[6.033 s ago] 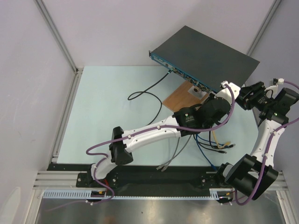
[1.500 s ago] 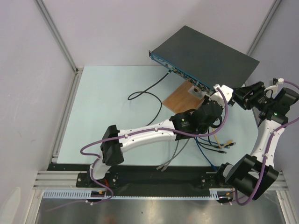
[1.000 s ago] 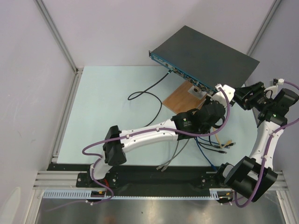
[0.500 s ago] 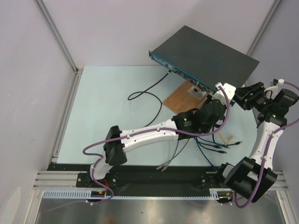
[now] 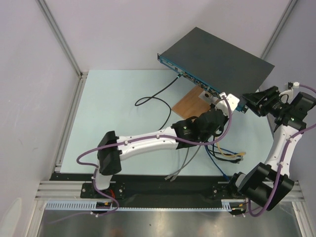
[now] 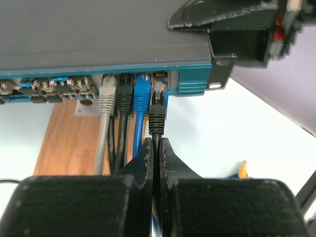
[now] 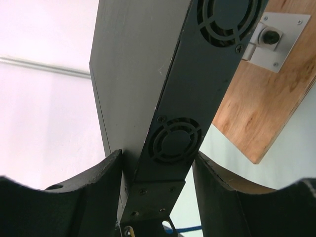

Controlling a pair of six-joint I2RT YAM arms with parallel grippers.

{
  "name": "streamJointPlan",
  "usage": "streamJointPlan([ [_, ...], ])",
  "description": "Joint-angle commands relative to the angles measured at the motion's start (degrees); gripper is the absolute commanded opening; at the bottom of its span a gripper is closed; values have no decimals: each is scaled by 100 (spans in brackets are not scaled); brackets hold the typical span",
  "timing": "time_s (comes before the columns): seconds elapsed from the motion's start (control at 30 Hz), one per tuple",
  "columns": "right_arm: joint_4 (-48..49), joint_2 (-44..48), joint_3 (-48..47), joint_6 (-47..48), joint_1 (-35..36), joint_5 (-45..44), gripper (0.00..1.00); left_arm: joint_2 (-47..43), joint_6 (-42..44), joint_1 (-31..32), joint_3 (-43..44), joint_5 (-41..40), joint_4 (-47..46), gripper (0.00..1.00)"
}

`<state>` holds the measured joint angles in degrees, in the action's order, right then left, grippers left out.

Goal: Insert the plug into the switch port

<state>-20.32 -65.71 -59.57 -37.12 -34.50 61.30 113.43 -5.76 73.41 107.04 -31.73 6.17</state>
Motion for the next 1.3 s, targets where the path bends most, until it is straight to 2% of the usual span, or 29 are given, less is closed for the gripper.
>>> streamJointPlan([
  [0.0,-859,-161,-475,960,-81,857,57,-803,487,-177,-673,122,-211,0],
  [0.03,-991,-187,-563,1066,-161,910,62,-944,558,-178,-850,210,-335,0],
  [0.07,-1157,-205,-686,1302,-249,945,73,-1180,715,-178,-1017,237,-467,0],
  [0.17,-1957,-310,-1143,2004,-574,1120,89,-1393,910,-151,-1414,264,-854,0],
  [0.3,-2846,-442,-1681,2613,-1031,1542,89,-1543,927,-134,-1484,263,-1082,0],
  [0.37,-2794,-469,-1865,2544,-1329,1788,87,-1648,997,-116,-1555,307,-1284,0],
  [0.43,-2374,-451,-1953,2062,-1462,2210,84,-1736,1234,-63,-1695,333,-1732,0],
  [0.53,-1267,-223,-1900,975,-1454,2624,78,-1789,1393,7,-1775,447,-2181,0],
  [0.57,-1134,-170,-1961,909,-1315,2668,76,-1798,1446,42,-1775,491,-2269,0],
  [0.67,-1676,-179,-2146,1277,-1016,2695,65,-1737,1621,130,-1775,615,-2647,0],
  [0.8,-1293,128,-2103,1050,-165,2423,56,-1518,1648,227,-1574,659,-2955,0],
  [0.9,-1133,260,-2111,883,179,2308,53,-1280,1560,244,-1310,589,-2964,0],
  [1.13,-1159,392,-1962,882,487,2229,50,-1068,1516,279,-1098,448,-3096,0],
  [1.23,-984,480,-1822,734,611,2097,45,-1051,1534,297,-1081,439,-3105,0],
  [1.27,-739,550,-1708,620,663,2053,40,-1042,1534,314,-1072,439,-3105,0],
])
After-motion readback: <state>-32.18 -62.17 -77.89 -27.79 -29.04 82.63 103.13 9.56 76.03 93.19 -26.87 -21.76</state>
